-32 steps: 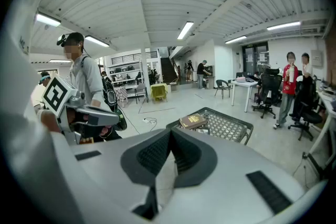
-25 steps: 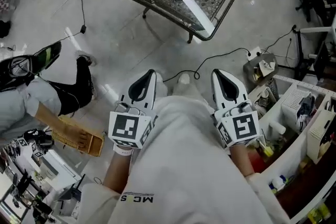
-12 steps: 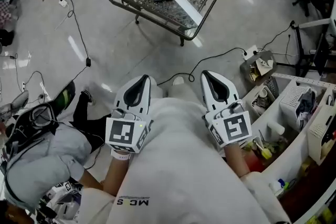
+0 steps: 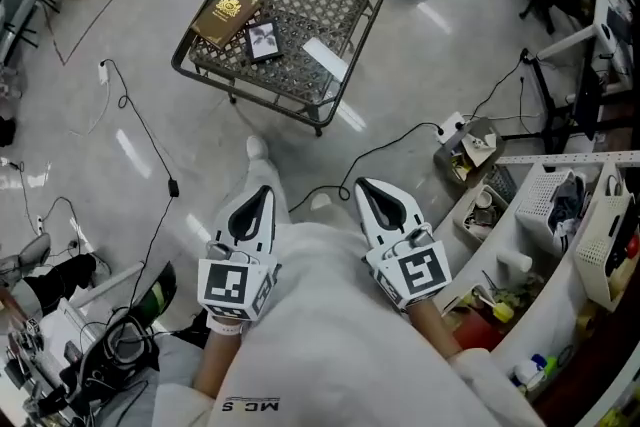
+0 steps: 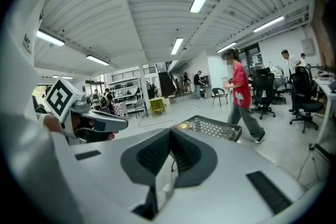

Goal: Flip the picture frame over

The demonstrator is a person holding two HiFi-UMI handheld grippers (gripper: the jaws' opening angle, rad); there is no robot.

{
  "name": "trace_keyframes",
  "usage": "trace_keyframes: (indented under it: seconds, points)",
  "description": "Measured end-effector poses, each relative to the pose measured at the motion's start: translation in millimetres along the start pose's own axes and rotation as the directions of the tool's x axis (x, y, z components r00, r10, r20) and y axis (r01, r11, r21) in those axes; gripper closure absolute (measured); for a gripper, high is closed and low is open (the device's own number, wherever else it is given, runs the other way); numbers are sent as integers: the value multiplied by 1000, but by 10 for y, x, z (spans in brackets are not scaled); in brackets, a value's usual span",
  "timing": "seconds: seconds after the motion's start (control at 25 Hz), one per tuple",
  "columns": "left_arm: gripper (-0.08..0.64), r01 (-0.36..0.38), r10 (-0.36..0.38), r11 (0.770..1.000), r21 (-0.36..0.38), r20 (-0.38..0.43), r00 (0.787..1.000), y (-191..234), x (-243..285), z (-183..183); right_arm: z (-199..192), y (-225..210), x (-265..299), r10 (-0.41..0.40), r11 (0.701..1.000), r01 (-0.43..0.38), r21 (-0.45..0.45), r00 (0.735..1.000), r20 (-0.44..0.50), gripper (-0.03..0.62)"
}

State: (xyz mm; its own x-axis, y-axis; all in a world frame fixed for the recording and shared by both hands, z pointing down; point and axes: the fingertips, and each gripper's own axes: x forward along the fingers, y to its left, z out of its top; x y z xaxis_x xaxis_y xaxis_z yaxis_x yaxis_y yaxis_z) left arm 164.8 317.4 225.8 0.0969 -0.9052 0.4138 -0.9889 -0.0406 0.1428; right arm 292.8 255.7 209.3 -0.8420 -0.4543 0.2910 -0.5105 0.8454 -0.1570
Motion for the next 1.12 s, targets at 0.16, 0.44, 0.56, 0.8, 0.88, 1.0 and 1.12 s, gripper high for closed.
trace_keyframes:
  seconds: [0.16, 0.44, 0.56, 0.8, 0.88, 1.0, 1.12]
  points:
    - [535, 38, -38, 999, 3, 4, 999, 26, 242, 86, 49, -171, 108, -36, 999, 36, 7, 999, 10, 575]
    - [534, 96, -96, 995, 0, -16, 995, 414, 712, 246, 196, -331, 675, -46, 994, 45, 97, 999, 6, 575]
    - [534, 133, -133, 991, 7, -5, 991, 684, 975, 438, 329, -403, 1033, -75, 992, 75, 103, 997, -4, 575]
    - [534, 216, -217, 975, -51, -24, 976, 1466, 1408, 823, 698, -406, 1863, -137, 983, 137, 126, 991, -6, 575]
    - [534, 264, -267, 962, -76, -36, 963, 1675, 1526, 934, 821, -362, 2074, -161, 978, 160, 137, 987, -3, 575]
    - [534, 330, -332, 942, -53, -44, 942, 1919, 1733, 1095, 930, -360, 2311, -225, 963, 225, 150, 974, -12, 575]
    - [534, 375, -377, 926, -35, -56, 925, 2152, 1902, 1188, 1003, -383, 2499, -294, 941, 294, 168, 956, -23, 575]
